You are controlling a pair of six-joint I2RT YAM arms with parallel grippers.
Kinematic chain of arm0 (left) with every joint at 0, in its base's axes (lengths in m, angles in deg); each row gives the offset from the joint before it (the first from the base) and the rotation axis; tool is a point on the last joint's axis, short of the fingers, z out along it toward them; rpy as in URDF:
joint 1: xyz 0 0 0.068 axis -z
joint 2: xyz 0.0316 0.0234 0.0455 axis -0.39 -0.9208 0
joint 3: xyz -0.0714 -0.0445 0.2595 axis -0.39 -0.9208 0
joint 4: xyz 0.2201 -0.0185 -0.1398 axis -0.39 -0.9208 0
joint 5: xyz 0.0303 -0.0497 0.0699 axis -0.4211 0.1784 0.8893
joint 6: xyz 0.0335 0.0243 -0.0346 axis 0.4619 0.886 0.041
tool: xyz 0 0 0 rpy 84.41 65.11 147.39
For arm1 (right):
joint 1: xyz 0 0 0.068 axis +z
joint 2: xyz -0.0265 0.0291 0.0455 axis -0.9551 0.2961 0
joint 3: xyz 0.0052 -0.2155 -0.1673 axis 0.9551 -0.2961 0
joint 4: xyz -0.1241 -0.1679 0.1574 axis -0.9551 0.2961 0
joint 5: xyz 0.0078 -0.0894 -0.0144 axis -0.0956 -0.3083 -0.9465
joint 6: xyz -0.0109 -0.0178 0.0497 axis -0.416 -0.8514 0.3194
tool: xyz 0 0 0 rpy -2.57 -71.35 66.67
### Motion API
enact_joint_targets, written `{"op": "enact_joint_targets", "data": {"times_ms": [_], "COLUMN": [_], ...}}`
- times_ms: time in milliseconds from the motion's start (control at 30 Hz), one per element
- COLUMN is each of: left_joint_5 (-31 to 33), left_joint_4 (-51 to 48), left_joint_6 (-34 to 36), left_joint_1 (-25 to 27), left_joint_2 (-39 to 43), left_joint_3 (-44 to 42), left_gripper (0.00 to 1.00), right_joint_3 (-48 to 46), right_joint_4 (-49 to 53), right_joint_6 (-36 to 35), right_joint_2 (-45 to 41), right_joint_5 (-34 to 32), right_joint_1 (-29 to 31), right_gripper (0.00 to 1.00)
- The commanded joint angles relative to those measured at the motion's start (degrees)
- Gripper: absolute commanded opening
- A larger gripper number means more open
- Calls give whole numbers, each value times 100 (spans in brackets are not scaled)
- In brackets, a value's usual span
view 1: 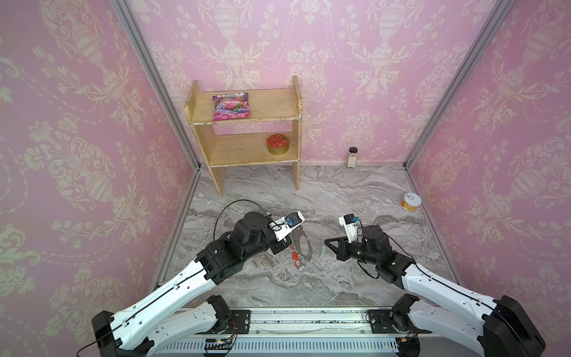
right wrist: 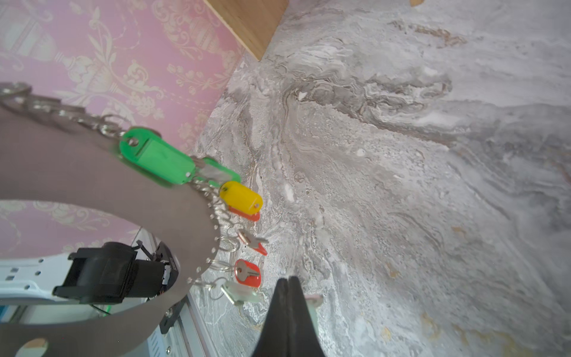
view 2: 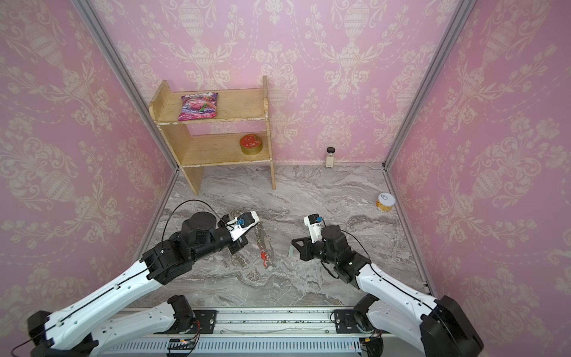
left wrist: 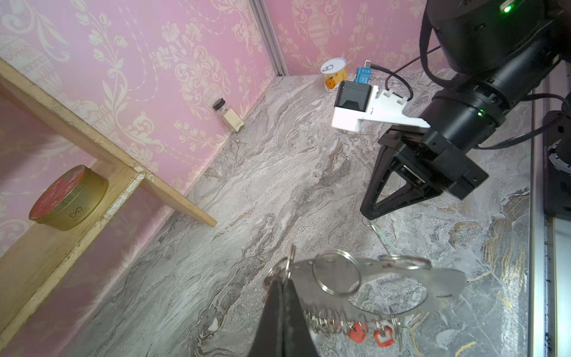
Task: Put the keys on the keyring
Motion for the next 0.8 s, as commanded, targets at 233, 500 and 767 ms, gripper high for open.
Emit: {"op": "enact_joint_targets", "data": {"times_ms": [233, 500, 767], "left_joint_5": [-496, -676, -788], "left_joint_4": [249, 161, 68], "left_joint_6": [-322, -348, -357], "left_joint_1": [-147, -179, -193], "left_joint_2": [-88, -184, -196], "left_joint_3": [-39, 15, 41], "left_gripper": [0, 0, 0], "right_joint_3": [-227, -73, -142], "right_joint_4": [991, 502, 1101], "right_joint_6": [827, 822, 788], "right_joint_2": [251, 933, 974], "right_joint_5": [-143, 885, 719], "right_joint_1": [-687, -675, -917], "right_gripper": [0, 0, 0]}}
